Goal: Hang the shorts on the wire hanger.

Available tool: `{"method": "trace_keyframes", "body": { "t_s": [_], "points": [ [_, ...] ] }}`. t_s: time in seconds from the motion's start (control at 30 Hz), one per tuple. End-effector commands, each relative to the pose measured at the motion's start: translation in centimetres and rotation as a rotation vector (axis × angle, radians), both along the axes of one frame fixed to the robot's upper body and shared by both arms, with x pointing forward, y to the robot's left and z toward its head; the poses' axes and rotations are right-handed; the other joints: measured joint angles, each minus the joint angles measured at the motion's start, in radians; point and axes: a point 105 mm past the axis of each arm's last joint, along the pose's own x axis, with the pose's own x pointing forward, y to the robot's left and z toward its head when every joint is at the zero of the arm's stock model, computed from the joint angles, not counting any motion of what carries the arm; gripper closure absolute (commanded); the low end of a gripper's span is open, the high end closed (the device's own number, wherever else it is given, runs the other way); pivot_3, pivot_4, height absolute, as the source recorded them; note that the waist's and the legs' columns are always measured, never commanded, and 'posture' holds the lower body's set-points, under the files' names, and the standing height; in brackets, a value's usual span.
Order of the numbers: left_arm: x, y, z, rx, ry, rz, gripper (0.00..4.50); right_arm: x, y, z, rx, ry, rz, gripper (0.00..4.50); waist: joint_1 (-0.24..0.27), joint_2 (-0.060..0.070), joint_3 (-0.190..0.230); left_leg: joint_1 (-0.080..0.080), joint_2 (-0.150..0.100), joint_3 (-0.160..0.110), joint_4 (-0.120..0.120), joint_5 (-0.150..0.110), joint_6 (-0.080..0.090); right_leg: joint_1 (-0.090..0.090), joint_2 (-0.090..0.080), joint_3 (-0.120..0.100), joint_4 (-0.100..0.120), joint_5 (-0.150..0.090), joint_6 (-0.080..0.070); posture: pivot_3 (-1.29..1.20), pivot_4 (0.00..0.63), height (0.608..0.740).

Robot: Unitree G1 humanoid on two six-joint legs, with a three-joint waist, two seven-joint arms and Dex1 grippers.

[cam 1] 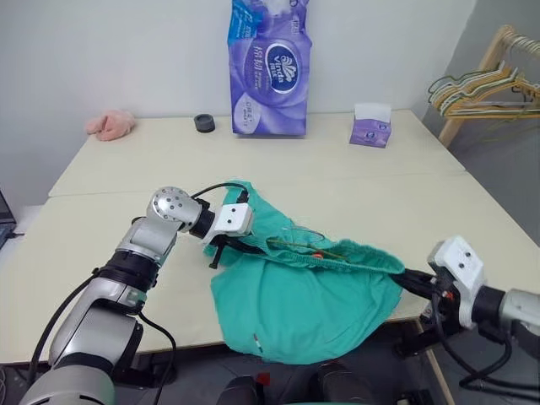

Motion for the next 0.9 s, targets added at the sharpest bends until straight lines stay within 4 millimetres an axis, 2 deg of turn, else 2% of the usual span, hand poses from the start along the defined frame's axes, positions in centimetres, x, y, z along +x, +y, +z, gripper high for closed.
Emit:
{"method": "trace_keyframes", "body": {
  "t_s": [0.03,0.23,0.47,0.6,0.77,0.9],
  "points": [
    [0.3,-1.7,0.6,-0.030,-0.093,-0.003,4.50,1.0,2.2,1.0,-0.071,-0.055,0.080,4.49,-0.003,0.000,0.000,0.000,0.000,0.000,0.000,0.000,0.000,0.000,0.000,0.000,0.000,0.000,0.000,-0.25,0.071,0.740],
    [0.2,-2.3,0.0,-0.024,-0.109,-0.002,4.50,2.2,3.2,1.8,-0.167,-0.095,0.154,4.49,-0.003,0.000,0.000,-0.002,0.000,0.000,0.001,0.000,0.000,-0.002,0.000,0.000,0.000,0.000,0.000,-0.24,0.069,0.740],
    [0.0,-2.7,-0.3,-0.042,-0.108,0.011,4.50,2.8,2.5,1.4,-0.282,-0.112,0.180,4.49,-0.003,0.000,0.000,-0.002,0.000,0.000,0.001,0.000,0.001,-0.002,-0.001,0.000,0.000,0.000,0.000,-0.24,0.066,0.740],
    [0.1,-2.9,-0.3,-0.058,-0.117,0.025,4.50,2.1,2.0,1.5,-0.305,-0.101,0.210,3.49,-0.001,0.001,0.000,-0.002,0.000,0.000,0.001,-0.001,0.001,-0.002,-0.001,0.000,0.000,0.000,0.000,-0.24,0.063,0.740],
    [0.0,-3.1,-0.4,-0.063,-0.115,0.027,4.50,1.2,0.5,1.8,-0.295,-0.040,0.190,1.67,0.000,0.001,0.000,-0.002,0.000,0.000,0.002,-0.001,0.001,-0.002,-0.001,0.000,0.000,0.000,0.000,-0.24,0.060,0.740],
    [0.0,-3.1,-0.5,-0.063,-0.115,0.026,4.50,0.5,-1.2,1.0,-0.253,0.049,0.111,0.34,0.000,0.001,0.000,-0.002,0.000,0.000,0.002,-0.001,0.001,-0.001,-0.001,-0.001,0.000,0.000,0.000,-0.24,0.060,0.740]
  ]
}}
